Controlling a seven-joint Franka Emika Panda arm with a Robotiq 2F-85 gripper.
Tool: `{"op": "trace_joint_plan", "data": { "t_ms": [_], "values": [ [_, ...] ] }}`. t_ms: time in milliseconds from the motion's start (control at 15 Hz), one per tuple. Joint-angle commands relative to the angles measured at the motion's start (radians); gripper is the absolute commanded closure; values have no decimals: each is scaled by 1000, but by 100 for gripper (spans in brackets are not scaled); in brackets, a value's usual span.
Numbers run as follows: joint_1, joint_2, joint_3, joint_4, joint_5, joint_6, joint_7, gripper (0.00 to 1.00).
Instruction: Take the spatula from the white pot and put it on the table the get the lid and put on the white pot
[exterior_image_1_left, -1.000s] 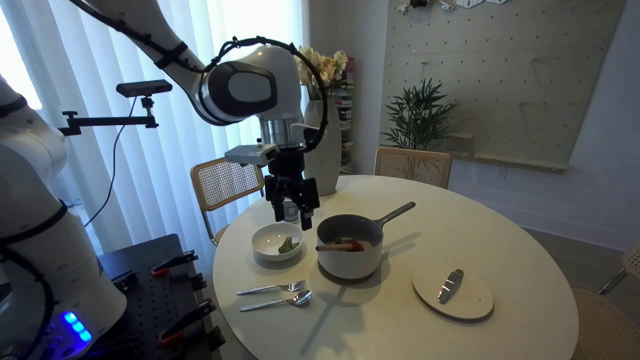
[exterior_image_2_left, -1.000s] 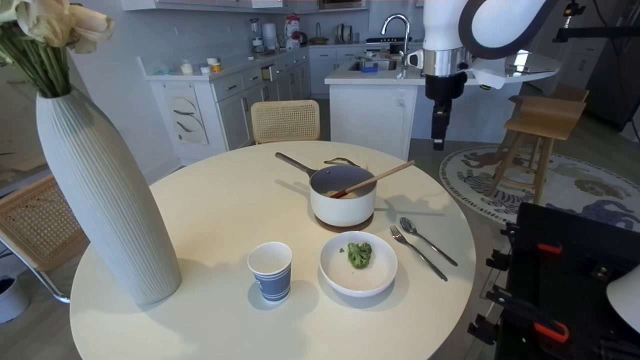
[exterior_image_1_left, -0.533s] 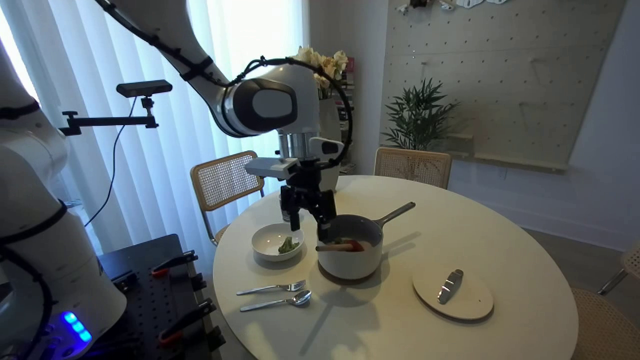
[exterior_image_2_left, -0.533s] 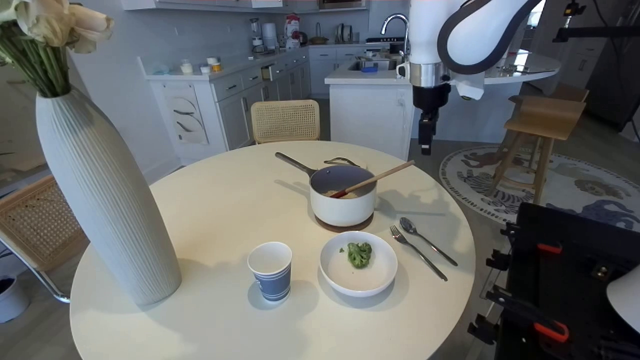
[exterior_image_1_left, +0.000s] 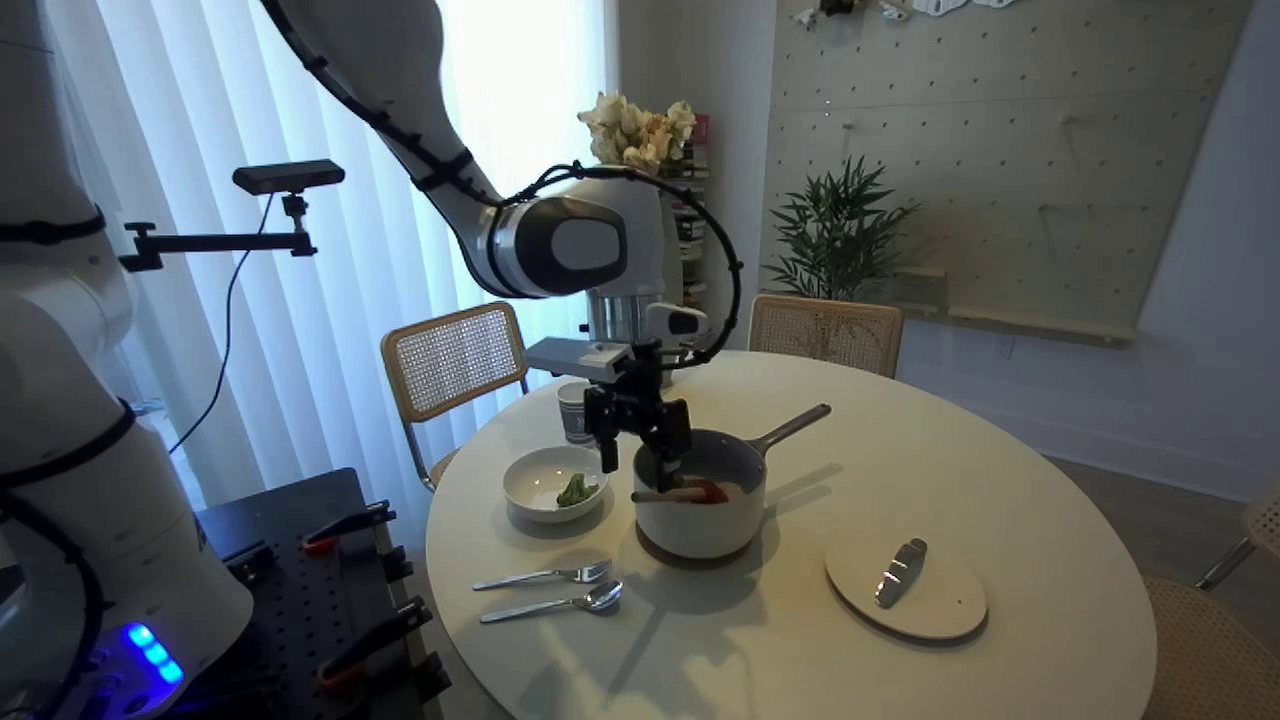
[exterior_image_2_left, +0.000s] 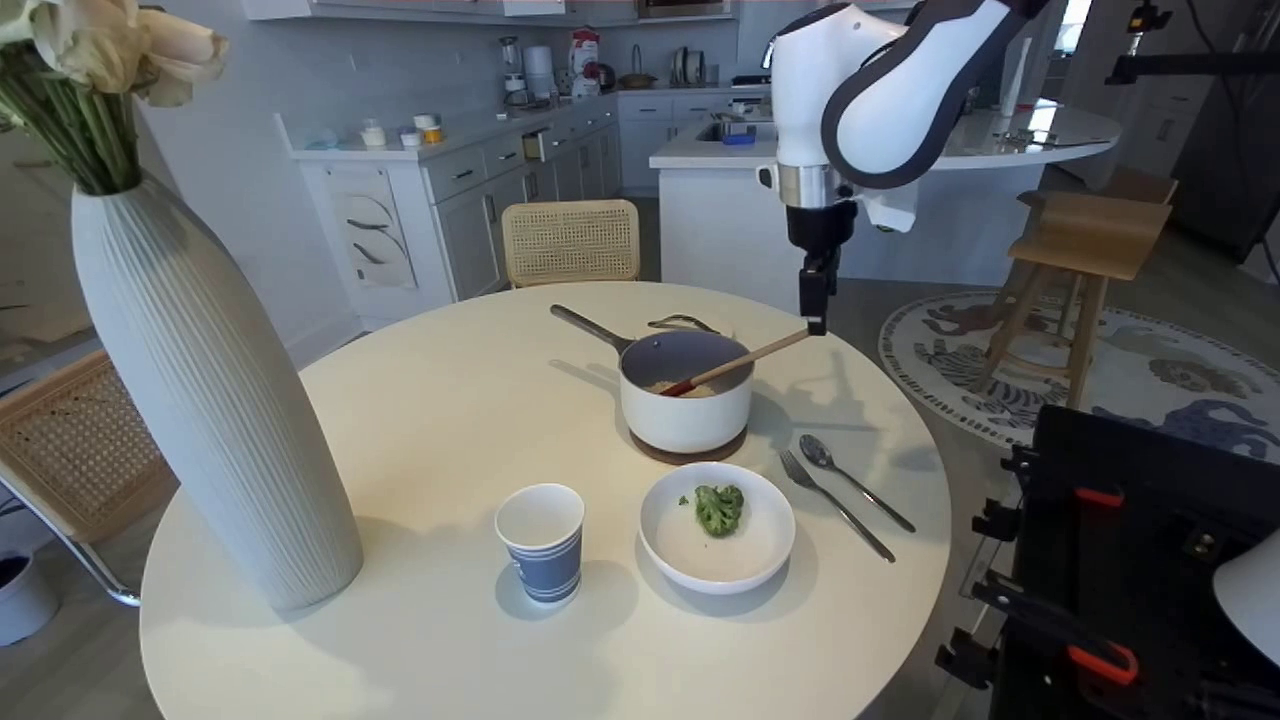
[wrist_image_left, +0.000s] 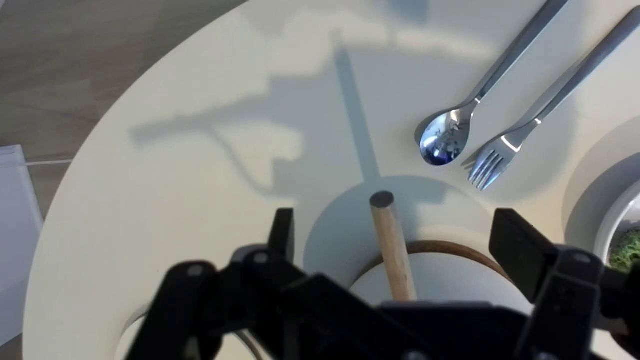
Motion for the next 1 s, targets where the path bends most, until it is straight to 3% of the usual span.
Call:
{"op": "trace_joint_plan", "data": {
  "t_ms": [0,533,600,733,933],
  "values": [
    [11,64,15,61,30,4,-34,0],
    [7,126,20,103,41,-24,-64,0],
    [7,130,20,104,41,-24,-67,24],
    [5,134,20,107,46,-24,-79,32],
    [5,133,19,109,46,-22,-77,58]
  ]
}}
